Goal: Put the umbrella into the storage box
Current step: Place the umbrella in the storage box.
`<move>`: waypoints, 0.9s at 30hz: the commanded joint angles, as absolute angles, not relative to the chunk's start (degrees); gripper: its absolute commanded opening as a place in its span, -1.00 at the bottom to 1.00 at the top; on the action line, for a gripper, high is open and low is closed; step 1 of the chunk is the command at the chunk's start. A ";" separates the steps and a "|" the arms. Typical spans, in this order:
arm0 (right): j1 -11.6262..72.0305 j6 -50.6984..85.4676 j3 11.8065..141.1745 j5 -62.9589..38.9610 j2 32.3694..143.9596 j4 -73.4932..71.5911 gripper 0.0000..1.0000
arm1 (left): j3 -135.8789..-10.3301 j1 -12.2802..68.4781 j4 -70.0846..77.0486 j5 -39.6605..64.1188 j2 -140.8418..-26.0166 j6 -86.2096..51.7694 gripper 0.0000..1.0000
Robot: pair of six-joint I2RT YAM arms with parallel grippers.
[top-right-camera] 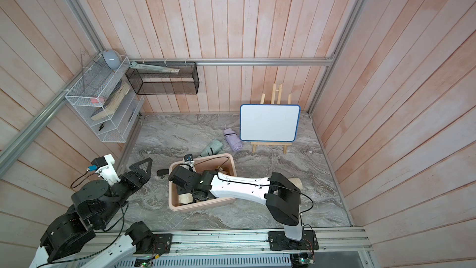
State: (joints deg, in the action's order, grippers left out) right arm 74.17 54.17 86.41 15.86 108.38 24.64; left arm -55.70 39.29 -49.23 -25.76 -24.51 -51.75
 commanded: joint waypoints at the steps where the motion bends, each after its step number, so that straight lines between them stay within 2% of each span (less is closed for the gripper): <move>1: 74.36 54.82 88.71 15.99 109.19 25.26 -0.46 | -56.87 39.16 -51.32 -25.32 -23.84 -52.45 0.95; 8: 74.09 51.60 87.34 14.33 111.62 23.01 -0.37 | -55.90 39.13 -50.71 -24.55 -23.21 -53.43 0.96; 15: 73.66 51.60 86.57 12.36 113.42 19.09 -0.16 | -55.32 39.21 -50.19 -23.34 -23.38 -54.78 0.96; 22: 73.48 50.87 86.43 13.09 112.26 18.16 0.53 | -55.17 39.20 -48.89 -21.42 -24.19 -54.95 0.96; 27: 73.48 51.62 84.69 13.81 107.67 18.16 0.73 | -55.98 39.23 -47.83 -20.29 -25.45 -53.32 0.96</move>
State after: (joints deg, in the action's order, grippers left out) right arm 73.30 51.13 85.27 12.93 111.98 19.73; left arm -55.29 39.29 -49.98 -21.82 -24.62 -54.74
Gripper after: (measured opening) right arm 0.859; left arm 0.979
